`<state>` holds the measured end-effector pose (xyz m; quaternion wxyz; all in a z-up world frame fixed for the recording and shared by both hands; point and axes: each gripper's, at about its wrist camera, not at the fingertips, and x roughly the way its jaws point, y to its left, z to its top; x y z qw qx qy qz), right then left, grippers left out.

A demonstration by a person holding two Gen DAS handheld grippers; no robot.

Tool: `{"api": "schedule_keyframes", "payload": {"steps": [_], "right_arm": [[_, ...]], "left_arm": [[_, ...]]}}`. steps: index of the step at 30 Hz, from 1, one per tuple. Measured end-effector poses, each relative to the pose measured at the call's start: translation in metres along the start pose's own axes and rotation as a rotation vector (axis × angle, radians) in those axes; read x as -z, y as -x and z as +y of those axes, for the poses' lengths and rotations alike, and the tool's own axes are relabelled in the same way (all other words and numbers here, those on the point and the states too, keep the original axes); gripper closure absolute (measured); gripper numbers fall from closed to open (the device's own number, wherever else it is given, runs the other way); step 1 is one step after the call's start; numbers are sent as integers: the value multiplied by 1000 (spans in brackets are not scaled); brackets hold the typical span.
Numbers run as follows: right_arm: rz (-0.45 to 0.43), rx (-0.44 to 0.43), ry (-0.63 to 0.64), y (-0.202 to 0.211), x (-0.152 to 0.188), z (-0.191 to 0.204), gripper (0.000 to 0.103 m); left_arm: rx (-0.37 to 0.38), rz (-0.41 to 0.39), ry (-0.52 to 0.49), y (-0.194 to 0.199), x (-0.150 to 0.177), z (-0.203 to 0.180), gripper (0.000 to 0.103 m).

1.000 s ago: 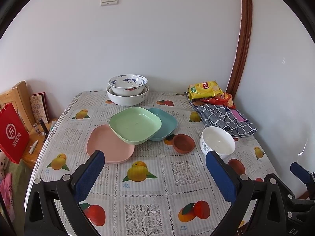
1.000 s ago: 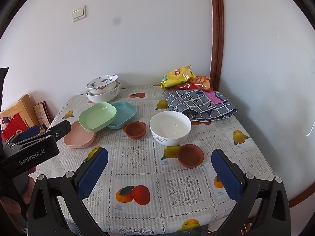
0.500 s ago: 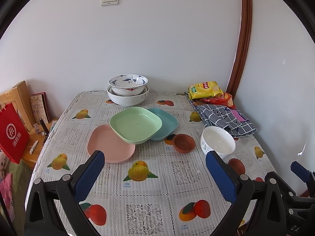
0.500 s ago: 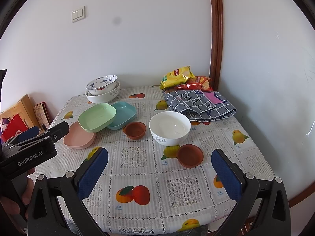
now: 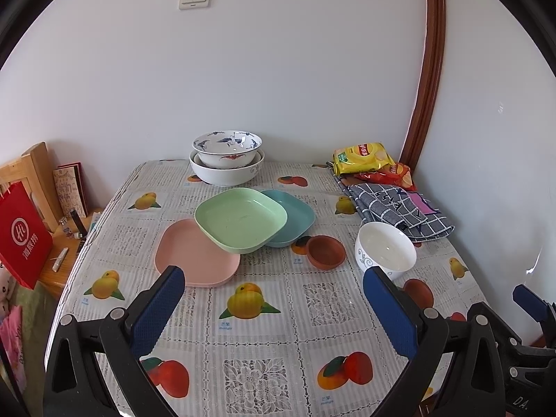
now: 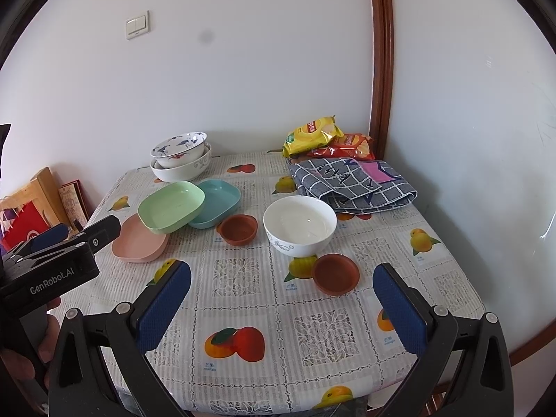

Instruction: Organize plates and bowls

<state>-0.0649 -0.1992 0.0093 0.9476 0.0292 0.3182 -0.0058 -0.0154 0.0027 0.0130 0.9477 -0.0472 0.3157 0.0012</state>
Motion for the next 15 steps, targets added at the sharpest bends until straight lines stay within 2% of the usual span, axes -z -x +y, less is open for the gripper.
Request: {"api": "schedule_keyframes", "payload": {"steps": [15], "right_arm": [[0, 2, -5, 0, 0, 0, 0]], "left_arm": [[0, -1, -3, 1, 1, -2, 0]]}}
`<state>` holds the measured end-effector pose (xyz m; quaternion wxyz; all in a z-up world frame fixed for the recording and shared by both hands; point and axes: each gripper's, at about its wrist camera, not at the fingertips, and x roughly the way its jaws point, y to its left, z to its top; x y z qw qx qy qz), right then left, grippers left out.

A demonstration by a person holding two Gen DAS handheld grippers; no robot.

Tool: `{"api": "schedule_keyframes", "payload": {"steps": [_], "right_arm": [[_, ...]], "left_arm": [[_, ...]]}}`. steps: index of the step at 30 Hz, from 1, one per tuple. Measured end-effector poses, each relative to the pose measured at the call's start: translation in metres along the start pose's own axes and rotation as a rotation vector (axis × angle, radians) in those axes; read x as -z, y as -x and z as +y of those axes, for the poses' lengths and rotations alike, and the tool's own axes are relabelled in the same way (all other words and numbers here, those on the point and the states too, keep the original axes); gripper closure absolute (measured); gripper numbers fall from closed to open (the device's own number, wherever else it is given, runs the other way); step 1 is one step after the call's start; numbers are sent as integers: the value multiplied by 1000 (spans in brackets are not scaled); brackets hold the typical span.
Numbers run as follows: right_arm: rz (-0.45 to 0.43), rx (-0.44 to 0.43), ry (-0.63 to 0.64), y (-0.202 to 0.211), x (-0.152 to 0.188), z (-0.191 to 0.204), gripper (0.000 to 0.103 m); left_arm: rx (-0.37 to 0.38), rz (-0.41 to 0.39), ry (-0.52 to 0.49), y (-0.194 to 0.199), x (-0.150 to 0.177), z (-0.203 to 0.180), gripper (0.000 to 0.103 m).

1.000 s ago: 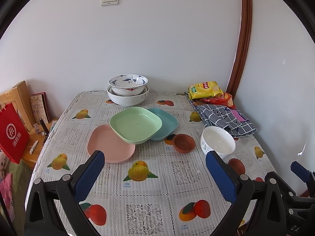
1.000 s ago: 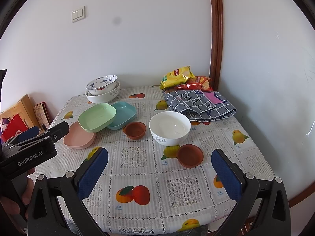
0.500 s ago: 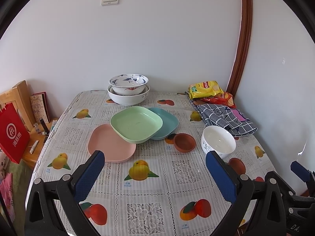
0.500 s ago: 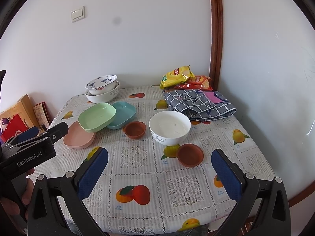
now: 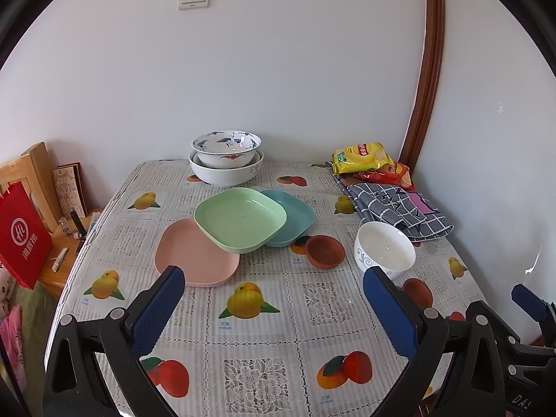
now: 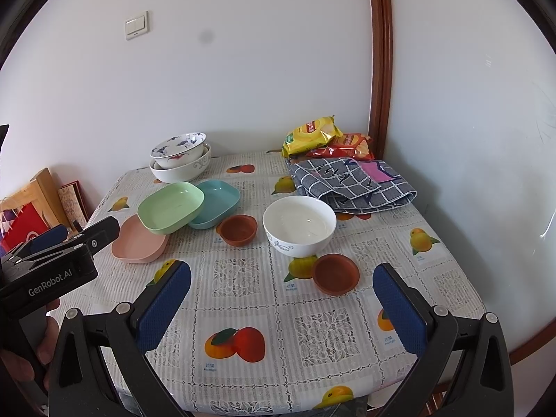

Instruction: Organize plates and bowls

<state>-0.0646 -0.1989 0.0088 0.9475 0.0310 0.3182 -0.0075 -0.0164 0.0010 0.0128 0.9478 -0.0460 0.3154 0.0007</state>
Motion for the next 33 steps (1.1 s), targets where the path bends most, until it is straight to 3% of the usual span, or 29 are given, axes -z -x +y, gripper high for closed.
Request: {"api": "schedule_keyframes", "payload": {"steps": [22, 33], "right_arm": [[1, 7, -30, -18, -12, -5, 0], [11, 7, -65, -54, -30, -10, 0]], "left_arm": [[16, 29, 1, -22, -11, 3, 0], [23, 85, 24, -63, -22, 14, 0]]}}
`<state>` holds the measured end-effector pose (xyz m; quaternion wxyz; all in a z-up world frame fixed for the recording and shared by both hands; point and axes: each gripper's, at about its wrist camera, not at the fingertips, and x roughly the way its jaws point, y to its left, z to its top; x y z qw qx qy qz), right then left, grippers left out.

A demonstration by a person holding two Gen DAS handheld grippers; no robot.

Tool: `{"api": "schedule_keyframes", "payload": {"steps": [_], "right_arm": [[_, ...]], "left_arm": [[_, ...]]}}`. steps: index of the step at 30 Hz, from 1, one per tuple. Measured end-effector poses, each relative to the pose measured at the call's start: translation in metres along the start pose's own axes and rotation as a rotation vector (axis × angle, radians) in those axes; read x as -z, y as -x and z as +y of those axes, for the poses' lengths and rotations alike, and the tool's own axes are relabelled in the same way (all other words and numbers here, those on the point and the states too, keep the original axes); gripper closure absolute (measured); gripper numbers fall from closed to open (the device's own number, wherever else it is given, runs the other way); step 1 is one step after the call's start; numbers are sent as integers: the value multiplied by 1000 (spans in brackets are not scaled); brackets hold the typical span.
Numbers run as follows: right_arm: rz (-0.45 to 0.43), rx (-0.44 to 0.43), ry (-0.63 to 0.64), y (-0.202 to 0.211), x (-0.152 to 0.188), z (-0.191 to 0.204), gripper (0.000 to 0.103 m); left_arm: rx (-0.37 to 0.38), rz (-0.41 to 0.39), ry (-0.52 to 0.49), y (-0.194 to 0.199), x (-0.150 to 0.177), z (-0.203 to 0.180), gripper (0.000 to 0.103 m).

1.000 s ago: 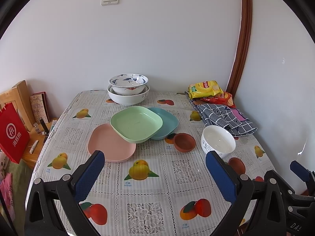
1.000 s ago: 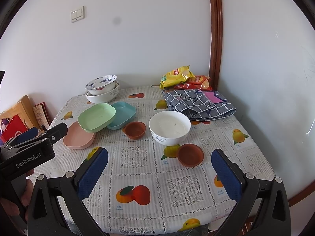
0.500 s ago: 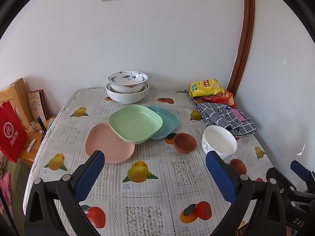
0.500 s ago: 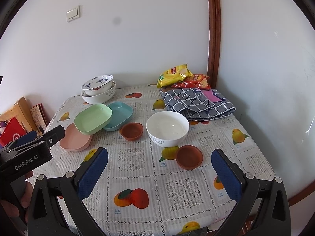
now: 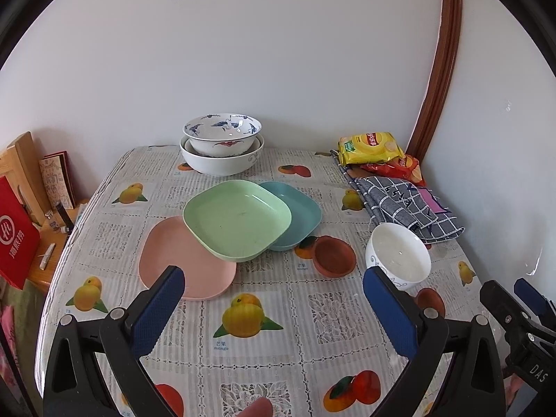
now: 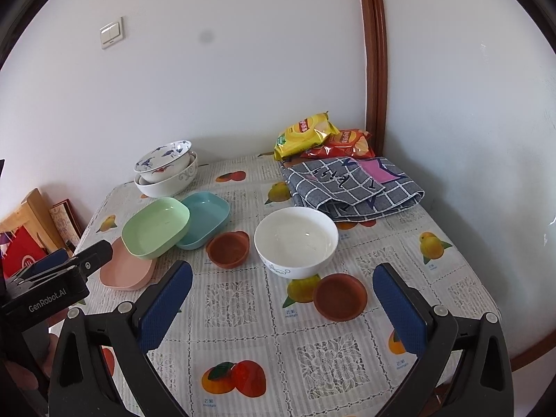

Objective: Organize plates and bowls
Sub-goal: 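Move the open left tool to the rim of the light-green plate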

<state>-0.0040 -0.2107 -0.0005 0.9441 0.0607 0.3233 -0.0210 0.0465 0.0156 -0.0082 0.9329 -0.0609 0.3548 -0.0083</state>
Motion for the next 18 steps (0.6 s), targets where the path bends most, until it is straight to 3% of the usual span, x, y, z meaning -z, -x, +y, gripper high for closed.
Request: {"api": "schedule_keyframes", "payload": {"steps": [10, 15, 18], "right_arm": [[21, 15, 93, -36, -21, 25, 0], [37, 53, 161, -60, -27, 49, 0], [34, 33, 152, -74, -28, 58, 0]], "left_arm": [[-3, 43, 6, -35, -13, 17, 0], [-25, 58, 49, -54, -19, 34, 0], [-31, 54, 76, -63, -22, 45, 0]]}}
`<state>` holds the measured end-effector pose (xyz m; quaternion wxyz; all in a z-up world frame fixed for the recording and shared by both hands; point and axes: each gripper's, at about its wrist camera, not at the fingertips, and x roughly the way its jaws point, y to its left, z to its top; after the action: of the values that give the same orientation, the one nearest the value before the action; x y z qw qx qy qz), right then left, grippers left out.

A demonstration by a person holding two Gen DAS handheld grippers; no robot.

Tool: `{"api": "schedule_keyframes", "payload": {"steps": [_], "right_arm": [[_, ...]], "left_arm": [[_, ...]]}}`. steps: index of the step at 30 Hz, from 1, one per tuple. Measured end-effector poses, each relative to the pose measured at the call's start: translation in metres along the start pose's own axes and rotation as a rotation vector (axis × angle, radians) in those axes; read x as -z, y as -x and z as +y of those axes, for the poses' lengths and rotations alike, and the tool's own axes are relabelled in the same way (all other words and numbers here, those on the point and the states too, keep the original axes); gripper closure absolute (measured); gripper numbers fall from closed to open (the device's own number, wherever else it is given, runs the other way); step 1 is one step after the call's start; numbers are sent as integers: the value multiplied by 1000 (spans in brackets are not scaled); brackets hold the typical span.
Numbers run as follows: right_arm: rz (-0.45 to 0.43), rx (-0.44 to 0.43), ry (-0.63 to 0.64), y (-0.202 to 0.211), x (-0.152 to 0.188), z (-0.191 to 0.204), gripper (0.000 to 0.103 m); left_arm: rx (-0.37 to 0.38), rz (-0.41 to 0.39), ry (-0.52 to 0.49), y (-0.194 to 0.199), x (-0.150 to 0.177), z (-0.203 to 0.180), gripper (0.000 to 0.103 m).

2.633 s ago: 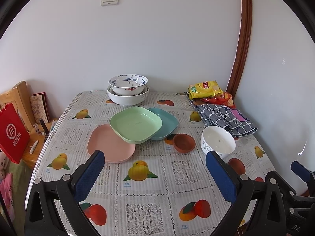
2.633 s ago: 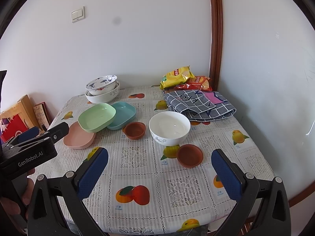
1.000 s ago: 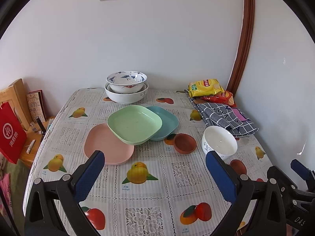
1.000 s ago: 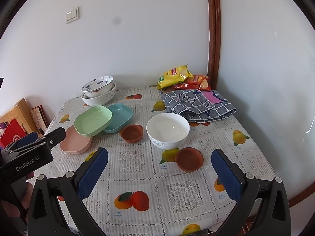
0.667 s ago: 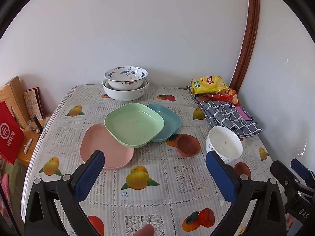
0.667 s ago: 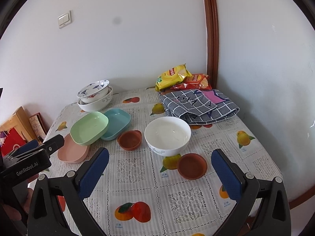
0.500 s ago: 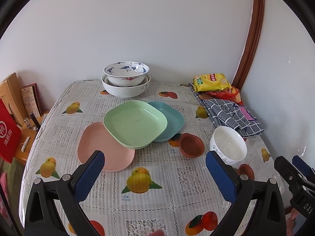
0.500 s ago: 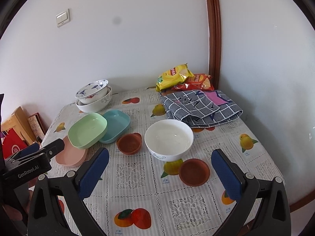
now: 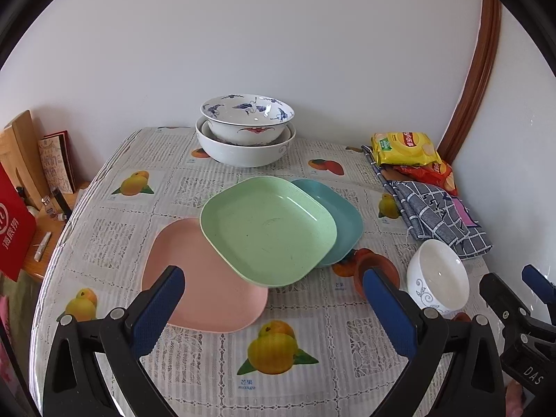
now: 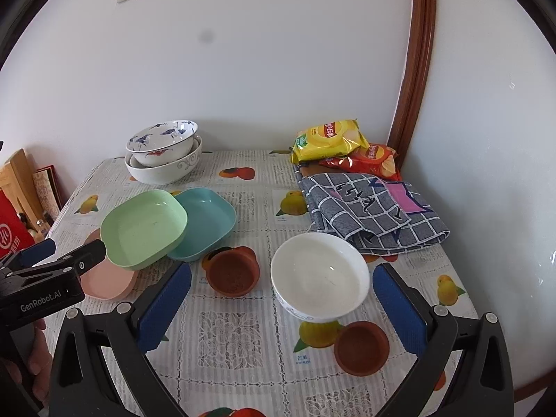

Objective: Organize plates and bowls
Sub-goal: 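Move the open left tool to the rim of the light-green plate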

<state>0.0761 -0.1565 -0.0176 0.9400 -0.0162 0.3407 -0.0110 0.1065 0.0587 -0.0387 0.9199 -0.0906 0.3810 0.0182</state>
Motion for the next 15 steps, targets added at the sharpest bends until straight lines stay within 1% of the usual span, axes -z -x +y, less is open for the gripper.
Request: {"api": "schedule_keyframes", "payload": {"steps": [3, 7, 9, 10, 12, 15], "right_arm": [[10, -39, 0, -14, -2, 9, 0], [0, -53, 36, -29, -4, 21, 0], [-8, -60, 68, -34, -6, 28, 0], [-10, -67, 74, -37, -7, 31, 0], [-11, -101, 63, -43, -8, 35, 0], [-11, -166, 41, -48, -10, 39, 0]], "left_arm": [[-1, -6, 40, -8, -4, 11, 0], [6, 8, 44, -19, -8, 20, 0], [43, -10, 67, -20, -9, 25, 0], [50, -27, 87, -20, -10, 28, 0], [54, -47, 121, -21, -13, 33, 0], [60, -36, 114, -27, -18, 35, 0]]}}
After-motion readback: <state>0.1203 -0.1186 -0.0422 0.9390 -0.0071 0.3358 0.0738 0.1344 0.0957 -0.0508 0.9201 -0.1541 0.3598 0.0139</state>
